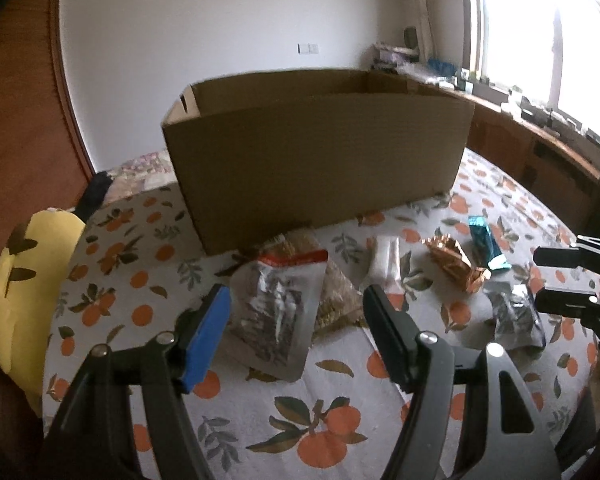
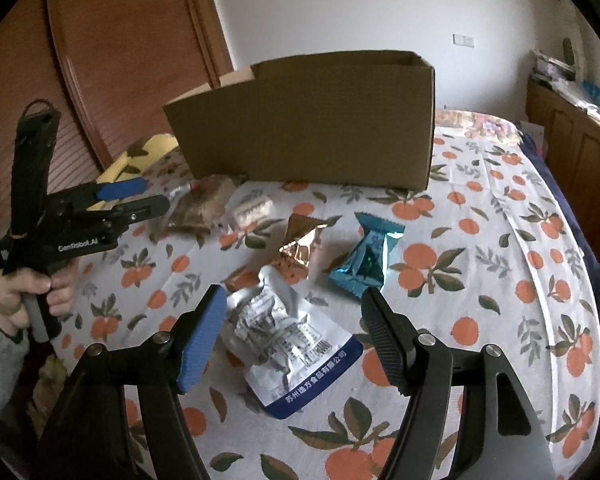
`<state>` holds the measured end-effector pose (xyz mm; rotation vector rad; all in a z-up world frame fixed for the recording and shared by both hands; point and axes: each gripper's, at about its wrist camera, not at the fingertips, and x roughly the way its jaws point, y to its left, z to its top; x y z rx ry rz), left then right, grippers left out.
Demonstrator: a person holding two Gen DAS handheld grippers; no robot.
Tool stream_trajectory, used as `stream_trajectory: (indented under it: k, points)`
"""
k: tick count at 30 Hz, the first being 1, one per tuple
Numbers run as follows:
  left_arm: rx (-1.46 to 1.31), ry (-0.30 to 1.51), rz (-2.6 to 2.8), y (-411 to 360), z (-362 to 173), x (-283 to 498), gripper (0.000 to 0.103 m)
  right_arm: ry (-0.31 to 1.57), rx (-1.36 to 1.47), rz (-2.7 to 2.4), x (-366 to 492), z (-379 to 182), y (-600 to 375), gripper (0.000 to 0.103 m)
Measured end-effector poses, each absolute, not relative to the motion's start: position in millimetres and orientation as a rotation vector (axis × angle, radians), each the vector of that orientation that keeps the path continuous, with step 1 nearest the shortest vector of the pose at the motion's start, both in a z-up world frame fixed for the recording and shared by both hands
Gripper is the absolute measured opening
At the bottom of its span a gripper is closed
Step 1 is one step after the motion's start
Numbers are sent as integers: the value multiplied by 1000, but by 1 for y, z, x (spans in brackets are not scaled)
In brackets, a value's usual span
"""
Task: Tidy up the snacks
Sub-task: 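Reach the left gripper to the white red-top packet while the right reaches the silver blue-print packet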
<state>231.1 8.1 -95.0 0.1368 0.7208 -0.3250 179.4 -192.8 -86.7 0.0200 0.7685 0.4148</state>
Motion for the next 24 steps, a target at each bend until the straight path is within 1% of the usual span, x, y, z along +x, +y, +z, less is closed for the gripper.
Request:
stream_trajectory:
  k: [4, 7, 11, 16, 24]
  points:
    - [127, 804, -341, 9, -103, 244, 69, 775, -21, 413, 182, -95, -189, 71]
    - [105, 835, -339, 14, -108, 252, 69, 776, -13, 430, 184, -95, -188, 71]
    - [112, 867, -335, 16, -113, 261, 69, 823, 0, 454, 190, -103, -187, 71]
    - [114, 875, -355, 15, -113, 269, 69, 849, 16, 463, 194, -107, -188, 71]
    - [85, 884, -385, 19, -112, 277, 69, 828, -1, 458, 189, -107, -185, 71]
